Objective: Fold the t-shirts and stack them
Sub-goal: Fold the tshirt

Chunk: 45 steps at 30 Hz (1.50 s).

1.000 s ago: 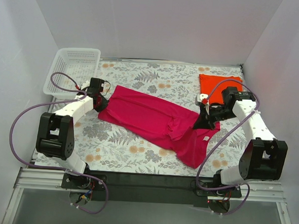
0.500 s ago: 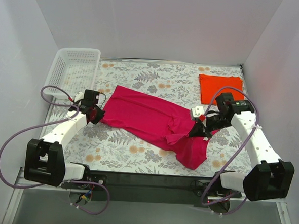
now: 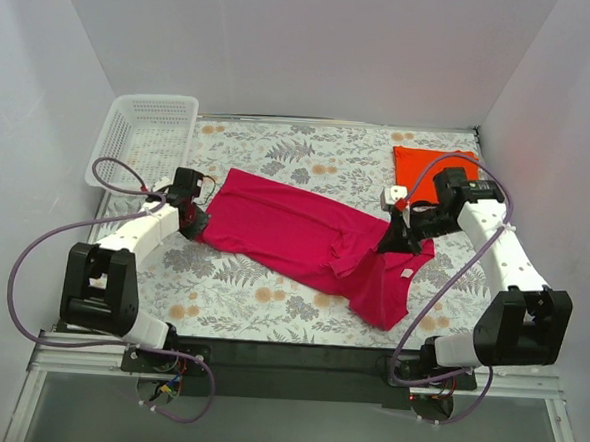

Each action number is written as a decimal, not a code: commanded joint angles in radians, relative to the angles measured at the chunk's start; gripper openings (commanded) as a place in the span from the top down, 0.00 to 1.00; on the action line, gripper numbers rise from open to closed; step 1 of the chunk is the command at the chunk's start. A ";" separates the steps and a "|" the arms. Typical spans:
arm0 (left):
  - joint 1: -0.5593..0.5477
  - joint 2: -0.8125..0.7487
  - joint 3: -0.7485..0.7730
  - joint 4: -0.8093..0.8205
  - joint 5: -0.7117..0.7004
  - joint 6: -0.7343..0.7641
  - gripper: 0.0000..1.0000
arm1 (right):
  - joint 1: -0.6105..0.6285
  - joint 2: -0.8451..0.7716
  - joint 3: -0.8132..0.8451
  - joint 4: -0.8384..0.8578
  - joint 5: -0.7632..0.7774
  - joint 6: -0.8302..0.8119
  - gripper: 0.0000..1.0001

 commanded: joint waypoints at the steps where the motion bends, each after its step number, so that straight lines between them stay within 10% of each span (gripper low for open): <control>1: 0.006 0.042 0.084 0.025 -0.029 0.010 1.00 | -0.052 0.038 0.067 0.035 0.010 0.044 0.99; 45: 0.001 0.366 0.388 0.022 -0.015 0.138 1.00 | -0.171 0.197 0.050 0.278 0.045 0.256 0.99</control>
